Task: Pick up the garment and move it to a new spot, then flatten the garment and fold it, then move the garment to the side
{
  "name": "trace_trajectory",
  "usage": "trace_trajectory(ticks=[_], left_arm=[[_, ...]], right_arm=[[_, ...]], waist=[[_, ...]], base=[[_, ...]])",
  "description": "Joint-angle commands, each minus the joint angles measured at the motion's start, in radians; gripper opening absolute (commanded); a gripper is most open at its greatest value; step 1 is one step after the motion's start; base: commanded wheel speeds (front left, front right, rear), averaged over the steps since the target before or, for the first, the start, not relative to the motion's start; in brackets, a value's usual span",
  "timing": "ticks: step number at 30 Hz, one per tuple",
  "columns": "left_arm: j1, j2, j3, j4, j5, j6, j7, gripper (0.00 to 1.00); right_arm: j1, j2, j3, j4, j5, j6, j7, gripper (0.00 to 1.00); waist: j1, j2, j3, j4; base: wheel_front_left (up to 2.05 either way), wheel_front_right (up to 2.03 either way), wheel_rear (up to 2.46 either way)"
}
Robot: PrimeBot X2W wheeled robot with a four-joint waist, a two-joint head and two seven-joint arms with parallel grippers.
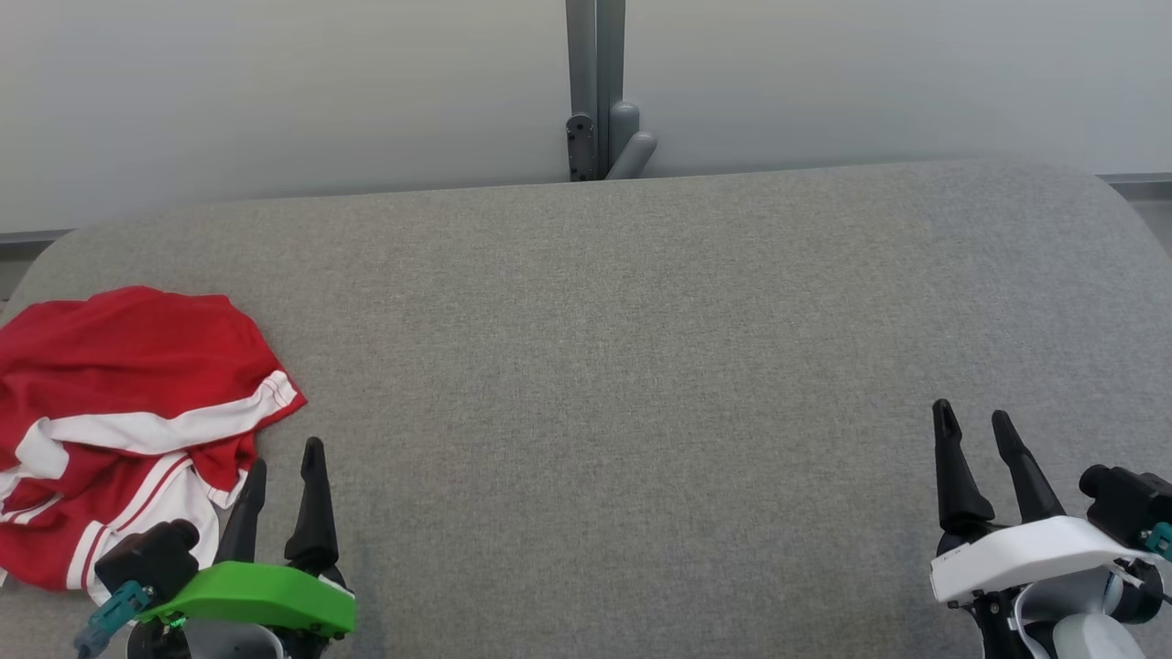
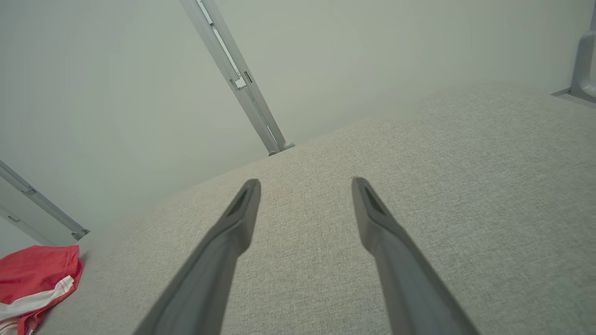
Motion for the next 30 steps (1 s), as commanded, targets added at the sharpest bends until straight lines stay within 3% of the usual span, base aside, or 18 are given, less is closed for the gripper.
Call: trace_trajectory(ticks=[1,30], left_arm=[[-0.004,0.000,0.007,-0.007,0.037,-0.005,-0.011,1.00],[0.007,-0.002,0.041,0.030,0.329,-0.014,-0.080,1.00]], right_arm=[[-0.001,-0.007,-0.005,-0.014,-0.035,0.000,-0.011,1.00],[0.033,-0.005,-0.035,-0.031,-0.293,0.000,-0.081,1.00]], waist=[[0.0000,0.0000,0.000,0.000],[0.0000,0.0000,0.007,-0.003]], base=[[0.00,0.00,0.00],[0.00,0.00,0.00]])
